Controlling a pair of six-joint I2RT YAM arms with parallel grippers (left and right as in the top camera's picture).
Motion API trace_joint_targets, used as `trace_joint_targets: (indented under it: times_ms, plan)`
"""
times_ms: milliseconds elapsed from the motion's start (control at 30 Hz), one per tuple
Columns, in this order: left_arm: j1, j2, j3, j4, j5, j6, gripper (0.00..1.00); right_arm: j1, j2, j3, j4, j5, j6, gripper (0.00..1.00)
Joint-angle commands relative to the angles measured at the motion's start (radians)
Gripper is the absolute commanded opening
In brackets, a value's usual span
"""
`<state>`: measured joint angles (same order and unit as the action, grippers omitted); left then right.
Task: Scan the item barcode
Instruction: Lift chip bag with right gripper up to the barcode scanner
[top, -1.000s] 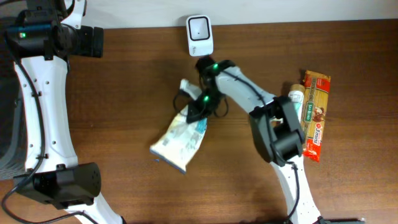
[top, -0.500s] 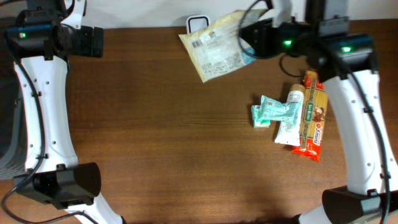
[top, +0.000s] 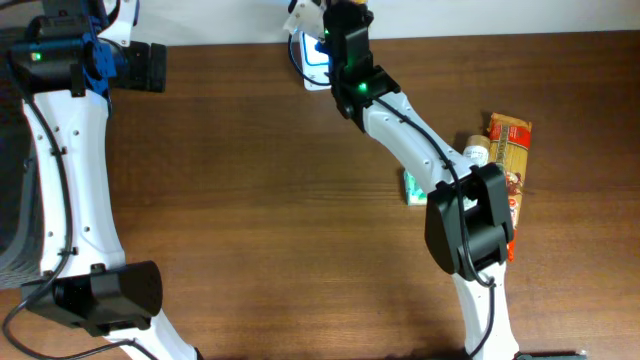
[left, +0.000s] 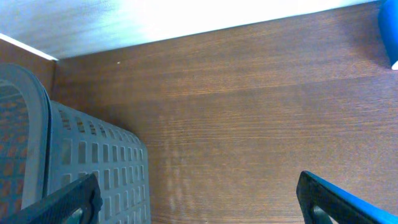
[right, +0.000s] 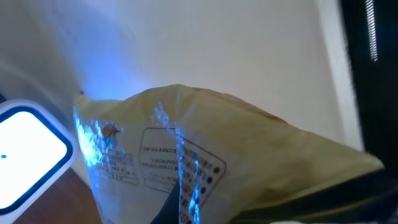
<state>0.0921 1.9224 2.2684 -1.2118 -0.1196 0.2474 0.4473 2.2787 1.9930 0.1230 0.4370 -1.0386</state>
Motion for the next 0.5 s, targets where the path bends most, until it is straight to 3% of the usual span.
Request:
trace_joint_targets:
  times_ms: [0,467]
  plan:
    - [0.003,-0.004,0.006,0.002,0.003,0.016,0.99,0.013,0.002,0.021,0.02,0.008,-0.089,0.04]
    - [0.003,-0.004,0.006,0.002,0.003,0.016,0.99,0.013,0.05,0.019,0.069,-0.028,-0.117,0.04]
